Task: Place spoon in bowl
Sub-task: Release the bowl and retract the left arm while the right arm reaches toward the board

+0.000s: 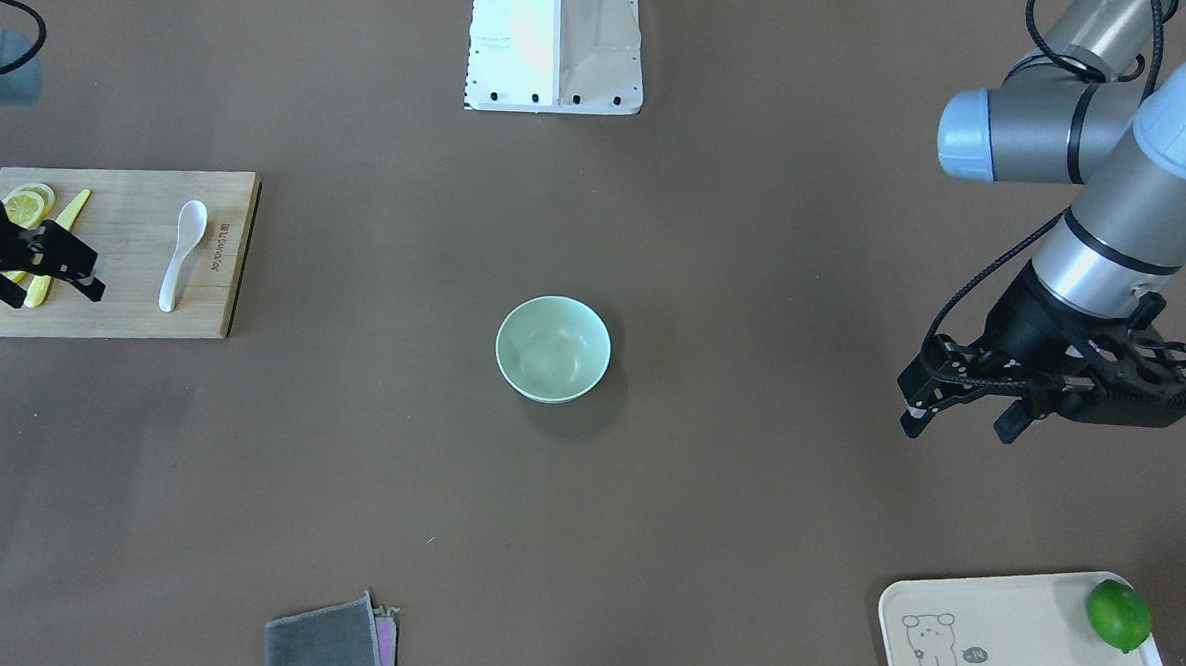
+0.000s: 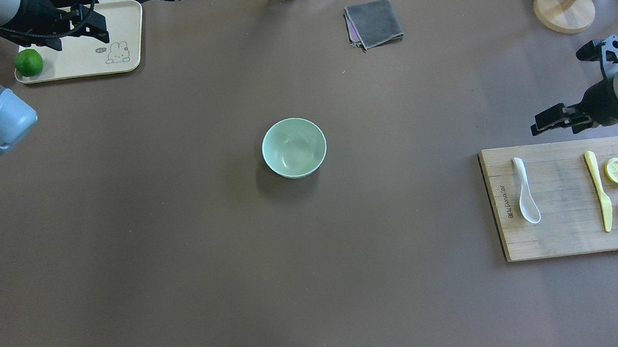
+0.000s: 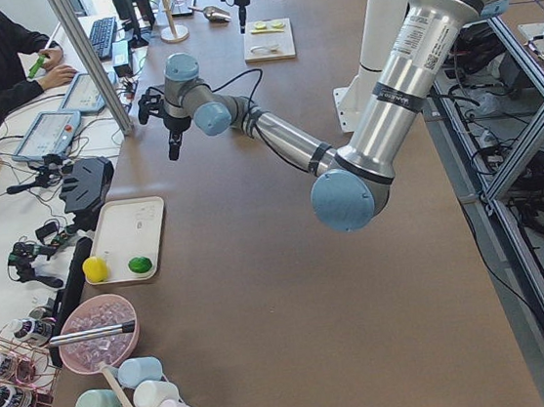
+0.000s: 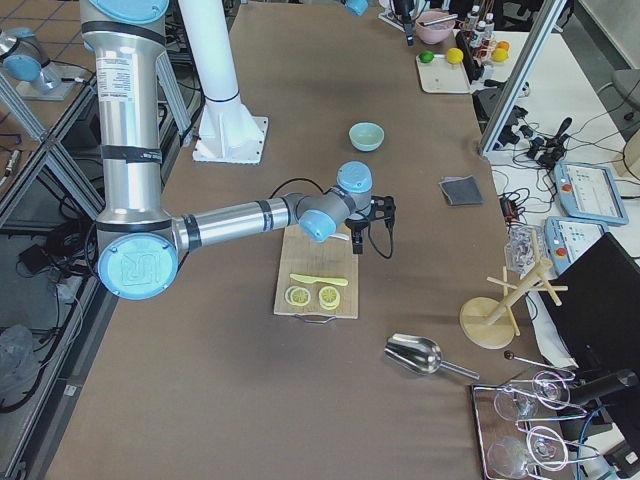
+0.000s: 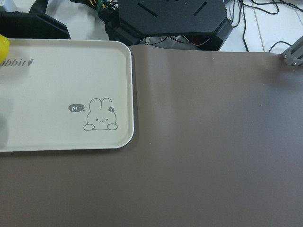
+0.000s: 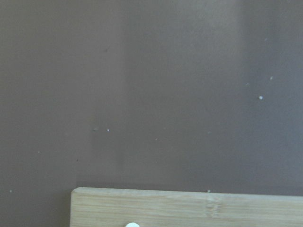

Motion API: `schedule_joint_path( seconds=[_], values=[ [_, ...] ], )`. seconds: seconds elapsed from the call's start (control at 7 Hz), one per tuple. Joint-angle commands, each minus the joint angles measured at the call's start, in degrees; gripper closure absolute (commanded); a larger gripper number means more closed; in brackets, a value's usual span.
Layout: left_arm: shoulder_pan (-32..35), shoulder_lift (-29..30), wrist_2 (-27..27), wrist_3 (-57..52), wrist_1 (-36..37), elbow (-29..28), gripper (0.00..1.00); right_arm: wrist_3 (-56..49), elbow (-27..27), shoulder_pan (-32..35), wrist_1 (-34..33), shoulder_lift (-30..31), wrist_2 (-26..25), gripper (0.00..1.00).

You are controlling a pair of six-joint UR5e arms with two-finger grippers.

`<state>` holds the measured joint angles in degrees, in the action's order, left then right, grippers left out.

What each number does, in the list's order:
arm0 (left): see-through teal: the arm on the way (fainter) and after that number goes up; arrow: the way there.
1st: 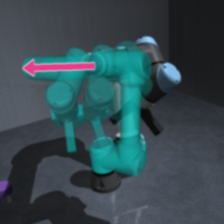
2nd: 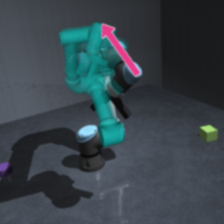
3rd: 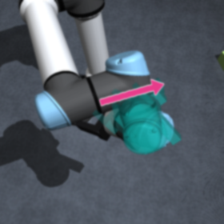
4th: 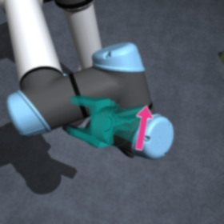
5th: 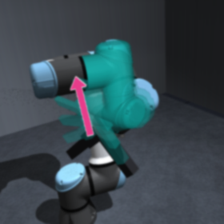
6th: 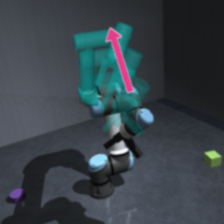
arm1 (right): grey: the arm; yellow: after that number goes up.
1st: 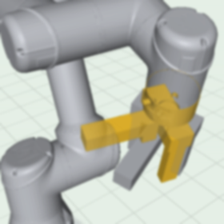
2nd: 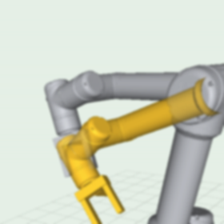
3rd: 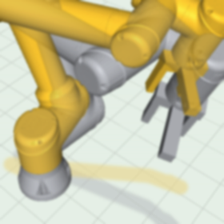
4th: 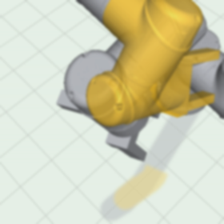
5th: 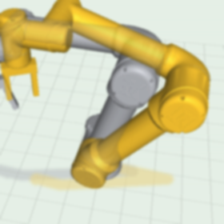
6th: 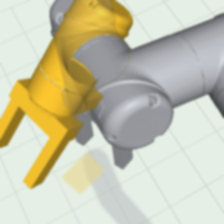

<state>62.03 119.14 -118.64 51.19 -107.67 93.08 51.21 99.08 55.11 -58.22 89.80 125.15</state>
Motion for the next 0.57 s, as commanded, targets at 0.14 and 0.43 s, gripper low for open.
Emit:
schedule_joint_path(
  seconds=[0.14,0.43],
  values=[
    [-0.1,-0.1,0.3,0.0,-1.9,-0.7,0.02,5.8,1.3,-8.0,0.7,1.4,-3.8,0.0],
    [-0.2,-0.1,0.3,-0.1,-2.0,-0.7,0.02,7.3,1.7,-10.4,0.7,1.8,-5.1,0.01]
  ],
)
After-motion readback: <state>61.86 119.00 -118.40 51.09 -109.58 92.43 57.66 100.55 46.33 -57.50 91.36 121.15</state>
